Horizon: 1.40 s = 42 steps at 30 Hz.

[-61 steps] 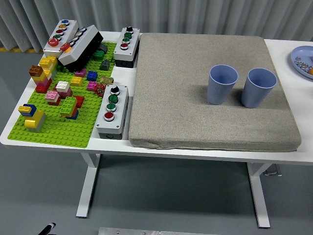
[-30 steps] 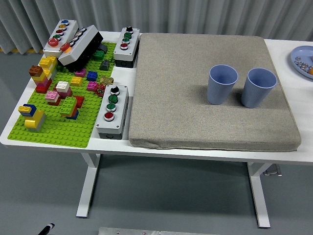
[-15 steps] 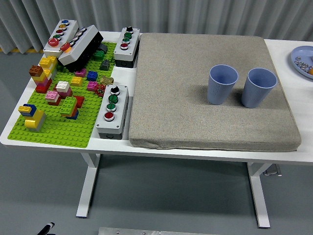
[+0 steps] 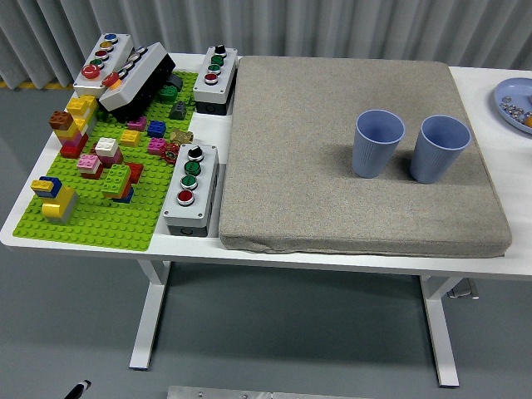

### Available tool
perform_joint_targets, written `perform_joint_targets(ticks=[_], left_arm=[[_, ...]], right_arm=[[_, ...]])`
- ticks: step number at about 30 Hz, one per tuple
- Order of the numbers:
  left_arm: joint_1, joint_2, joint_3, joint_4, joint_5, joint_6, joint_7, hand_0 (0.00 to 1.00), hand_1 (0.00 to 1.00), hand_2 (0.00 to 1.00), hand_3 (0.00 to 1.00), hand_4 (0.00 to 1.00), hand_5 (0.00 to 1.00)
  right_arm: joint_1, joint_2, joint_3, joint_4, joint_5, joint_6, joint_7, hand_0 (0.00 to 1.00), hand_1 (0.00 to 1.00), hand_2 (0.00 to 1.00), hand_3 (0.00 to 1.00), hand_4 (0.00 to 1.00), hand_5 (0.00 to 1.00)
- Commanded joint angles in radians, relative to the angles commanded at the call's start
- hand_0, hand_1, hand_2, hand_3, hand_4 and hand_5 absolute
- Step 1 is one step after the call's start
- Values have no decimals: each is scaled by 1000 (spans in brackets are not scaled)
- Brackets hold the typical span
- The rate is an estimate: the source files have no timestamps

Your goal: Pick cup pour cup place

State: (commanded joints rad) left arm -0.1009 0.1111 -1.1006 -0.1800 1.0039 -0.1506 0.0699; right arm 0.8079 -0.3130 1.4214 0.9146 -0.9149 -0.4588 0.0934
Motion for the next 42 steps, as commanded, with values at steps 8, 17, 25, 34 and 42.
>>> perform_joint_targets(ticks=[8, 17, 25, 34, 42], left_arm=[[4, -4, -37, 0, 22, -2, 11, 871, 841, 911, 800, 644, 998], [6, -4, -24, 0, 16, -2, 7, 871, 840, 911, 802, 643, 998], [7, -3, -25, 0, 17, -2, 5, 871, 840, 911, 801, 643, 998], [7, -4, -26, 0, 21, -3, 6, 869, 839, 914, 801, 648, 998], [5, -5, -26, 0, 23, -3, 6, 869, 838, 913, 802, 653, 998]], right_arm=[[-3, 3, -7, 4, -1, 0, 0, 847, 741, 717, 748, 787, 998], [-5, 3, -6, 7, -6, -1, 0, 847, 741, 716, 747, 783, 998], [-3, 1, -6, 12, -9, -1, -2, 847, 741, 717, 747, 782, 998], [-3, -1, -2, 18, -12, -2, -3, 849, 742, 716, 746, 777, 998], [-4, -4, 1, 21, -13, -1, -4, 849, 742, 715, 746, 777, 998]])
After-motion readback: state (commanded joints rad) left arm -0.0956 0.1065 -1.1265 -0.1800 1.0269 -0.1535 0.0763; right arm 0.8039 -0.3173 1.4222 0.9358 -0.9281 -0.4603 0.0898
